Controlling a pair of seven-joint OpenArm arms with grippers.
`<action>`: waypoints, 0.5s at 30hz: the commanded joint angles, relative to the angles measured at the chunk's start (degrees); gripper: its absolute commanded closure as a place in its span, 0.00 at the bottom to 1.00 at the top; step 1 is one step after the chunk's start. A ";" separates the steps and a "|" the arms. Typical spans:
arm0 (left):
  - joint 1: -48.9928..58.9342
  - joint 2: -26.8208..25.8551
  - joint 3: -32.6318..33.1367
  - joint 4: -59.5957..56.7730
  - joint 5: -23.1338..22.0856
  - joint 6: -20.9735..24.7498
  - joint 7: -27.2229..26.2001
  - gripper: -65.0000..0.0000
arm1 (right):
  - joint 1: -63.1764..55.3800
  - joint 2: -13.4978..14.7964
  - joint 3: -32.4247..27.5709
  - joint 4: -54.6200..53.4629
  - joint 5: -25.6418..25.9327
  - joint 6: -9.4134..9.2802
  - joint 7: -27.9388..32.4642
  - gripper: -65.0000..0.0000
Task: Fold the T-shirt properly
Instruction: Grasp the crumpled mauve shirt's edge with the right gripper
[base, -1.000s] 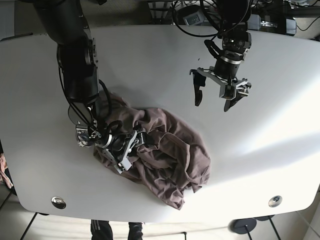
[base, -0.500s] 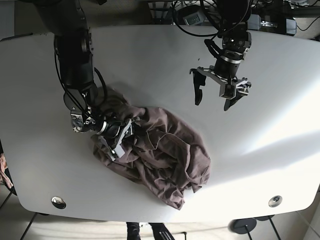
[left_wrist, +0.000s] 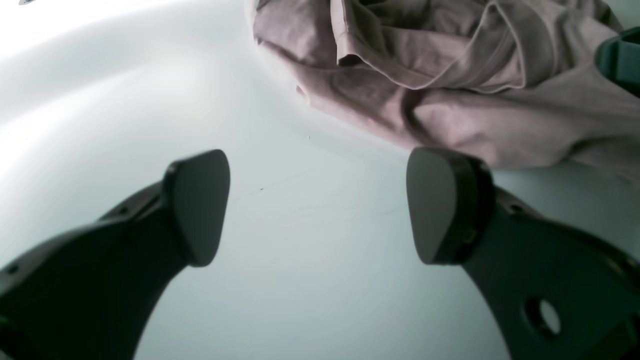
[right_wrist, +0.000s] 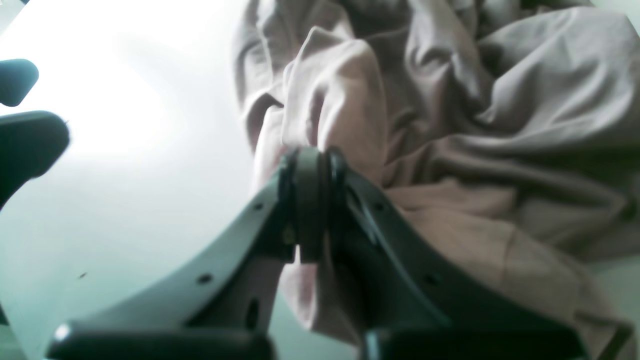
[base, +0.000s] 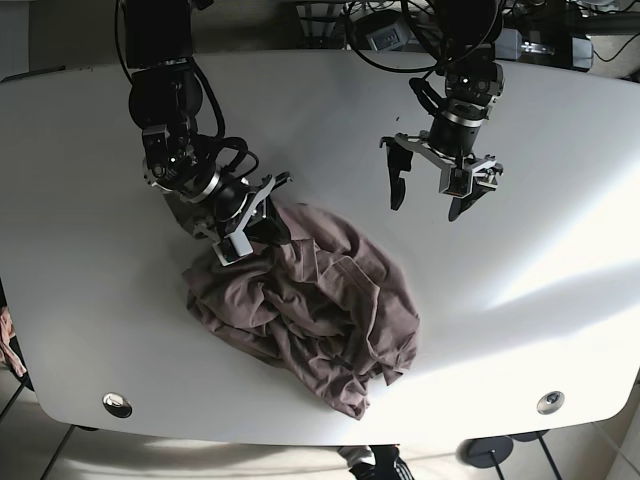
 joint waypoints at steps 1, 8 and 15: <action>-0.42 -0.10 -0.01 0.86 -0.57 0.13 -1.33 0.20 | -1.88 0.30 0.22 2.85 0.88 0.16 1.07 0.97; -0.60 -0.10 -0.01 0.78 -0.57 0.13 -1.24 0.20 | -5.13 0.21 0.40 1.18 1.06 0.60 1.07 0.56; -0.60 -0.10 -0.01 -1.51 -0.57 0.13 -1.24 0.20 | -0.56 0.03 0.22 4.96 1.06 0.60 0.19 0.19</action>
